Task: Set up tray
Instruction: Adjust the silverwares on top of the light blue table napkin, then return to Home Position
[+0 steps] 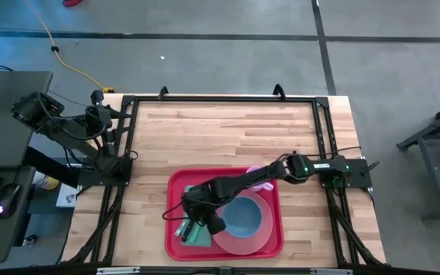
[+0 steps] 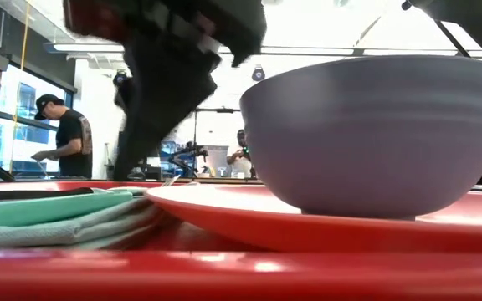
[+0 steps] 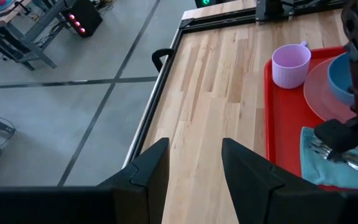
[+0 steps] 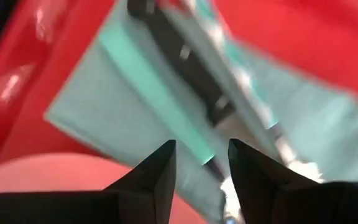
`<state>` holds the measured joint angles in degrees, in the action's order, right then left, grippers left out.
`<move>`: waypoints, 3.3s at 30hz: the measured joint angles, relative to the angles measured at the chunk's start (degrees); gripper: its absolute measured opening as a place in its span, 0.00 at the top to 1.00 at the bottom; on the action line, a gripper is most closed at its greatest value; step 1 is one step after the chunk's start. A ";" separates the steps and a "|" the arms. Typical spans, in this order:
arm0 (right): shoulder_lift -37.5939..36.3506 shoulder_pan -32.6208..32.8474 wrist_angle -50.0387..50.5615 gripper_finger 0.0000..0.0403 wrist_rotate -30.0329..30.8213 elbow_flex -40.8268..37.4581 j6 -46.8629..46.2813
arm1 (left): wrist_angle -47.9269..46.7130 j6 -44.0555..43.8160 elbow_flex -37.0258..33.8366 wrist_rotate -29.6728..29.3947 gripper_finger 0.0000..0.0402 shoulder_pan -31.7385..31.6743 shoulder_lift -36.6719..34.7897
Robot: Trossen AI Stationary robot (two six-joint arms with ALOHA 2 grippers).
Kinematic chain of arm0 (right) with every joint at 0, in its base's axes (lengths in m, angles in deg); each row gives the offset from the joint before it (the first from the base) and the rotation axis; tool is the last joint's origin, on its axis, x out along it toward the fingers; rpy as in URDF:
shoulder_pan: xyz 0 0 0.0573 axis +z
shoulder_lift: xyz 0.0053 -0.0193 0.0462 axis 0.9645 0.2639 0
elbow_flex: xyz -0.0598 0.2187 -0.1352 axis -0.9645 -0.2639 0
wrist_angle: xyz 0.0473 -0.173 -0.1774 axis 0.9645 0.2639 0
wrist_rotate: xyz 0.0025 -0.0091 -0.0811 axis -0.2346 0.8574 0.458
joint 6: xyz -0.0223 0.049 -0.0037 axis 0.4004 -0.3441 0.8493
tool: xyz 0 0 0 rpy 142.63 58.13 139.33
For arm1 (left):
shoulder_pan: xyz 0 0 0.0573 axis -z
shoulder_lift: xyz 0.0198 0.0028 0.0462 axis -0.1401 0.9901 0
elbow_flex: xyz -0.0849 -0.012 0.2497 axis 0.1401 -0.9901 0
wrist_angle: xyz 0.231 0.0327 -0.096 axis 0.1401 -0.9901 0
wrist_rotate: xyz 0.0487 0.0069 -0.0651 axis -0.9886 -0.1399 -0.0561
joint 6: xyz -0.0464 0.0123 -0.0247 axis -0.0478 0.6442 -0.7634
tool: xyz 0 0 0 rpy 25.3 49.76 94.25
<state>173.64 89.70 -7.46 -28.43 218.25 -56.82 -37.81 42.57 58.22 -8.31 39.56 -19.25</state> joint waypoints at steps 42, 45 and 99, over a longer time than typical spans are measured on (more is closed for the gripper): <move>2.58 -2.10 -8.72 0.68 -2.64 3.23 -6.73 | 0.00 -1.14 0.02 0.38 0.56 0.01 -0.01; 3.19 -2.10 -8.38 0.68 -2.64 3.26 -6.60 | 0.00 -1.14 0.02 0.42 0.56 0.02 0.00; -20.91 -3.75 -13.79 0.68 10.04 3.26 -17.87 | -0.67 2.45 0.02 1.55 0.56 0.01 -0.32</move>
<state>152.74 85.95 -21.25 -18.38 221.51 -74.70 -38.48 45.02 58.24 -6.76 39.58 -19.57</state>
